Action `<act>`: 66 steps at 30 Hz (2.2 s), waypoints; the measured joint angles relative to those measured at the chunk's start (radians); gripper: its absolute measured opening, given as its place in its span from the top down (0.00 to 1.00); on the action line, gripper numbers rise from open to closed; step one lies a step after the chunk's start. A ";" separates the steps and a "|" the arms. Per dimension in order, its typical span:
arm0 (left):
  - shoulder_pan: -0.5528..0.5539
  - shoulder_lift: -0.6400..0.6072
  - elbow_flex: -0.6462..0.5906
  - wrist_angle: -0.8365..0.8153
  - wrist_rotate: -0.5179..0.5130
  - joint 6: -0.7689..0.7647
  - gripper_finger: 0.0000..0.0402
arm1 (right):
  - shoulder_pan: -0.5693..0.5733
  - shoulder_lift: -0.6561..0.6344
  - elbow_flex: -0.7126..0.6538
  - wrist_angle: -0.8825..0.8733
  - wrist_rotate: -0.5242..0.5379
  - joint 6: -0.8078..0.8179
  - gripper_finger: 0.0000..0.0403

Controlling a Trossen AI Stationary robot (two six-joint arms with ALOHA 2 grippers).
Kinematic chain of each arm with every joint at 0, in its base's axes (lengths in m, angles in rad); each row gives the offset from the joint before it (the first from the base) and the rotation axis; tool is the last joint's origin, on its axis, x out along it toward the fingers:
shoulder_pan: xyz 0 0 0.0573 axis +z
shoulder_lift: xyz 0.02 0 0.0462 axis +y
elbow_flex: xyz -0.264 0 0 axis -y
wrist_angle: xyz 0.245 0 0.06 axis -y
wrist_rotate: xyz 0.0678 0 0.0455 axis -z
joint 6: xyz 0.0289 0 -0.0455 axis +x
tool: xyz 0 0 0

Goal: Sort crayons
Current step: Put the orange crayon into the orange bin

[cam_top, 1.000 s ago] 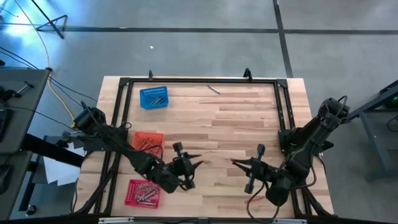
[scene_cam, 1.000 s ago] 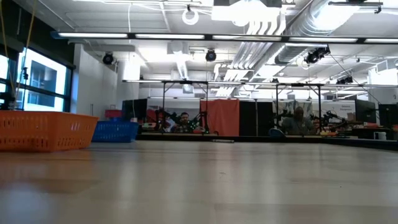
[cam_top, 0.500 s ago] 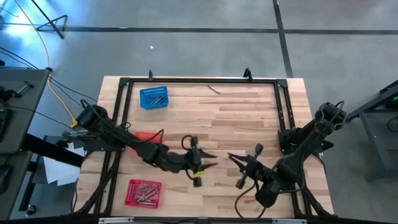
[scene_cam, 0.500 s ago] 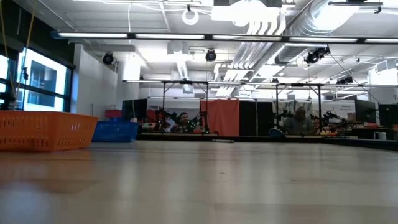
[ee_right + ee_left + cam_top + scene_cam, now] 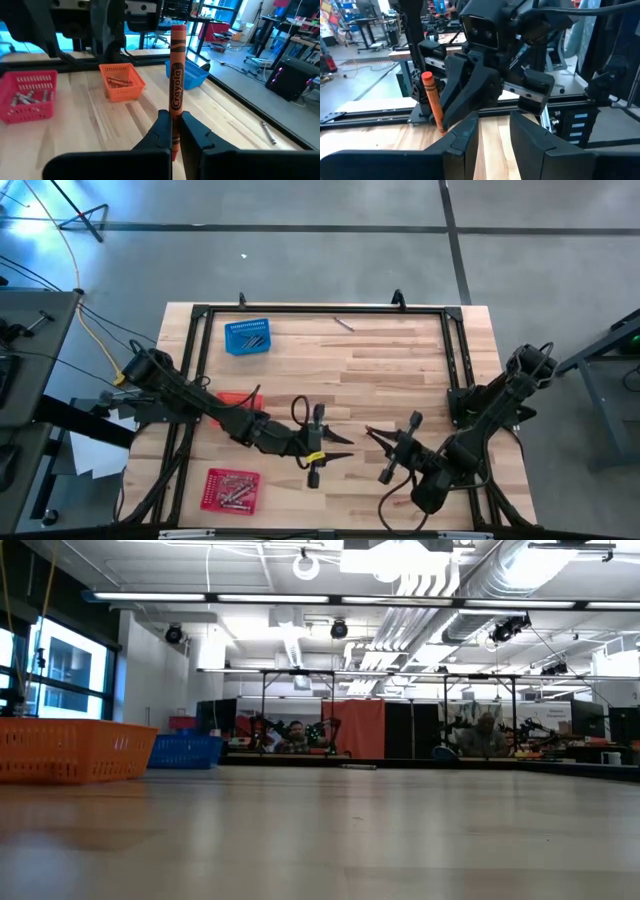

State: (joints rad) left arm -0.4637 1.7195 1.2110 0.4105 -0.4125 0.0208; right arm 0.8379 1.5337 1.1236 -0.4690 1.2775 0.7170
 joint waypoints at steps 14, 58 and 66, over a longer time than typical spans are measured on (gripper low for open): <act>0.043 0.000 0.000 0.006 -0.003 -0.016 0.72 | 0.000 0.000 0.000 0.192 -0.061 -0.174 1.00; 0.052 0.002 0.000 0.062 0.046 -0.016 0.96 | -0.086 -0.001 0.000 0.425 -0.241 -0.456 1.00; 0.052 0.002 0.000 0.062 0.047 -0.009 0.99 | -0.086 -0.001 0.000 0.426 -0.242 -0.460 1.00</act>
State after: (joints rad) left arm -0.4118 1.7210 1.2110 0.4726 -0.3653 0.0122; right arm 0.7521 1.5326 1.1236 -0.0426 1.0352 0.2570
